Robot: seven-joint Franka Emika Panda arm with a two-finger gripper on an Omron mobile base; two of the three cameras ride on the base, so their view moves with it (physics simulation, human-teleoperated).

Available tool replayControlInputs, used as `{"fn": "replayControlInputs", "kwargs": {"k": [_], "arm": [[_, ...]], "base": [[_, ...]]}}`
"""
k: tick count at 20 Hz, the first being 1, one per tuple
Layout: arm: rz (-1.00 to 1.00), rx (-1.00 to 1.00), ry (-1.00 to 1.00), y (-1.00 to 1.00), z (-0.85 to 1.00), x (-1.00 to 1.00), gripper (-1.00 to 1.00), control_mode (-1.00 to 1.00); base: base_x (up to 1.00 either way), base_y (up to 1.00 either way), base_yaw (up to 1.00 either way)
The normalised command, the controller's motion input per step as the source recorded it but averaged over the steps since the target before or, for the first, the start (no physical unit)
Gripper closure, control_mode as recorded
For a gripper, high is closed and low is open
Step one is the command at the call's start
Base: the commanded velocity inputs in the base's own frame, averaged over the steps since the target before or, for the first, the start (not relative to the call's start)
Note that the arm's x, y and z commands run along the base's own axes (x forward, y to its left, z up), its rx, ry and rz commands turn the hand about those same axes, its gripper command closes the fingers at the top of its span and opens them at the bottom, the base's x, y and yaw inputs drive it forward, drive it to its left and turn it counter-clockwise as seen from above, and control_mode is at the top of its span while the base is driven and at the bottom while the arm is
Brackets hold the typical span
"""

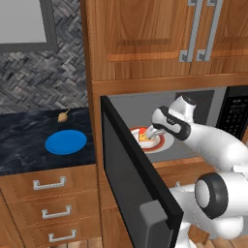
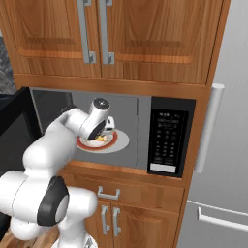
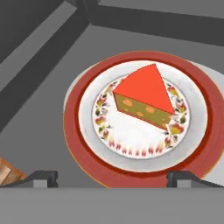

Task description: Pick the cheese from the microwave and place it on plate located on the counter.

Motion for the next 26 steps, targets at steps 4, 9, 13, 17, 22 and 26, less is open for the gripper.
{"fn": "replayControlInputs", "kwargs": {"k": [4, 9, 13, 17, 22, 26], "arm": [[0.03, 0.07, 0.0, -0.01, -0.26, 0.95, -1.0, -1.0], [0.0, 0.05, 0.0, -0.18, -0.01, 0.62, -1.0, -1.0], [0.0, 0.02, 0.0, -0.12, -0.06, 0.38, -1.0, -1.0], [0.0, 0.0, 0.0, 0.0, -0.21, 0.02, -1.0, -1.0], [0.0, 0.0, 0.0, 0.04, -0.04, 0.0, -1.0, -1.0], [0.0, 0.0, 0.0, 0.06, 0.0, -0.06, -1.0, -1.0]], "base": [[0.0, 0.0, 0.0], [0.0, 0.0, 0.0], [0.0, 0.0, 0.0], [0.0, 0.0, 0.0], [0.0, 0.0, 0.0], [0.0, 0.0, 0.0]]}}
